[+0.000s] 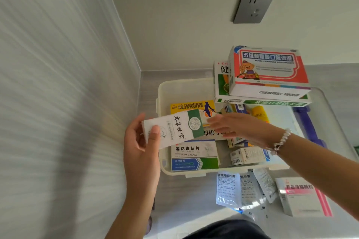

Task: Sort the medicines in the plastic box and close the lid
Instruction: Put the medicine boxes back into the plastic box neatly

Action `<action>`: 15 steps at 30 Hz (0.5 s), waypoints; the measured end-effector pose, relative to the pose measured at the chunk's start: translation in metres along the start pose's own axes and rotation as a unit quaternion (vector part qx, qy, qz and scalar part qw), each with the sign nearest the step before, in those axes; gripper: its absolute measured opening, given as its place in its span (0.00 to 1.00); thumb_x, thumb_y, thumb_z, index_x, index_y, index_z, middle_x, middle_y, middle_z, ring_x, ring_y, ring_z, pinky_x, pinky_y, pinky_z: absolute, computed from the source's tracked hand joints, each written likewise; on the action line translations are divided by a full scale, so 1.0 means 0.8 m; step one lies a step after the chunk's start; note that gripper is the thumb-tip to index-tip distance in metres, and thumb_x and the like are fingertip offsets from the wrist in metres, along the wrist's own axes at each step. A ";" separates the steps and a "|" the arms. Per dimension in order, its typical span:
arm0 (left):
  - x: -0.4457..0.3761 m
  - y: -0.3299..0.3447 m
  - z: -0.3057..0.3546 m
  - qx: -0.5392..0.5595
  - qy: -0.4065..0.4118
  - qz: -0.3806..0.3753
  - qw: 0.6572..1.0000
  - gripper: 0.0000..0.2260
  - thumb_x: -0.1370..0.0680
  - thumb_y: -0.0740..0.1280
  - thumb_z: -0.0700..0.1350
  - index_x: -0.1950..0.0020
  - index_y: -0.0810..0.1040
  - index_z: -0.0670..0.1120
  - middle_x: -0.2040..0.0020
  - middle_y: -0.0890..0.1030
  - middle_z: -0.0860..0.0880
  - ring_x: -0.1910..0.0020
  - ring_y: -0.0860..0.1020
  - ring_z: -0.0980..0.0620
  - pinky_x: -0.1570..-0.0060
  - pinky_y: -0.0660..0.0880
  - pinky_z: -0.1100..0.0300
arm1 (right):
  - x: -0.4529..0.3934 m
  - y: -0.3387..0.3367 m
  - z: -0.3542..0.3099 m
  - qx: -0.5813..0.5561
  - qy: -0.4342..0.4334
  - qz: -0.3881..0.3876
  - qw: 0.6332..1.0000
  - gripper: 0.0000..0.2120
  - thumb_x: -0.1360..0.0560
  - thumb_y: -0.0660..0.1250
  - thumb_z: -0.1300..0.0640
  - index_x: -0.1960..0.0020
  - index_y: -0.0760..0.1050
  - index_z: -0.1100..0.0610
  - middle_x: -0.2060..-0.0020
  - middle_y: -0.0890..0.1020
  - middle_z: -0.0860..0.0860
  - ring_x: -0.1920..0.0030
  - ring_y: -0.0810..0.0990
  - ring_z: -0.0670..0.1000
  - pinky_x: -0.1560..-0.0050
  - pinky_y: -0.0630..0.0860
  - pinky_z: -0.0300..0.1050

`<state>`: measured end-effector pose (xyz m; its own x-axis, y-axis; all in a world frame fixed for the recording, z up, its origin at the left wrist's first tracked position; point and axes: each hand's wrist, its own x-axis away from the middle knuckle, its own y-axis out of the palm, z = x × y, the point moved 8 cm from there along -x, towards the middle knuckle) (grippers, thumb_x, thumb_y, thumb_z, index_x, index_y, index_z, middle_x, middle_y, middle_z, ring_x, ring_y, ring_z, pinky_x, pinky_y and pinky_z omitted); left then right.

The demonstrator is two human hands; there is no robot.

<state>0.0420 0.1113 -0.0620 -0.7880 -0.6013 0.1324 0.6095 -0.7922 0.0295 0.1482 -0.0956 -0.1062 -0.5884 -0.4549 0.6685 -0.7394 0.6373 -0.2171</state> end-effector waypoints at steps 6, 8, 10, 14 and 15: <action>0.021 0.029 0.015 -0.045 0.012 -0.064 0.997 0.10 0.24 0.65 0.41 0.43 0.74 0.49 0.55 0.82 0.54 0.59 0.81 0.65 0.66 0.74 0.73 | 0.056 -0.012 -0.036 -0.136 -0.138 -0.043 0.980 0.27 0.32 0.63 0.44 0.35 0.70 0.52 0.45 0.82 0.52 0.47 0.82 0.51 0.49 0.79 0.45; 0.028 0.038 0.015 -0.073 0.005 -0.085 0.994 0.10 0.25 0.66 0.42 0.44 0.75 0.50 0.53 0.82 0.54 0.59 0.81 0.66 0.66 0.74 0.73 | 0.058 -0.016 -0.036 -0.079 -0.139 -0.007 0.987 0.28 0.36 0.68 0.45 0.37 0.71 0.49 0.51 0.83 0.52 0.55 0.83 0.48 0.57 0.79 0.39; 0.034 0.047 0.018 -0.125 0.015 -0.115 0.985 0.09 0.25 0.66 0.47 0.47 0.75 0.58 0.53 0.82 0.56 0.58 0.80 0.66 0.66 0.74 0.73 | 0.055 -0.015 -0.030 -0.052 -0.125 0.001 0.991 0.24 0.37 0.69 0.46 0.41 0.74 0.47 0.54 0.83 0.54 0.63 0.80 0.46 0.63 0.76 0.36; 0.032 0.038 0.037 -0.338 0.140 -0.080 0.927 0.18 0.26 0.64 0.53 0.37 0.74 0.53 0.38 0.76 0.52 0.41 0.75 0.57 0.42 0.72 0.62 | 0.034 -0.012 0.002 -0.019 -0.037 -0.026 0.999 0.14 0.29 0.69 0.53 0.44 0.76 0.53 0.57 0.84 0.52 0.66 0.79 0.44 0.63 0.76 0.38; 0.027 0.032 0.038 -0.370 0.163 -0.058 0.913 0.20 0.26 0.66 0.51 0.35 0.73 0.48 0.35 0.74 0.49 0.36 0.71 0.52 0.36 0.66 0.59 | 0.025 -0.014 0.011 0.007 -0.007 -0.020 1.000 0.14 0.27 0.68 0.54 0.43 0.75 0.55 0.57 0.83 0.51 0.65 0.79 0.46 0.63 0.77 0.38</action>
<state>0.0434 0.0810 -0.0285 -0.9011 -0.4123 -0.1343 0.3895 -0.6334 -0.6686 0.1416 -0.1175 -0.0964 -0.5619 -0.4889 0.6672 -0.7677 0.6086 -0.2006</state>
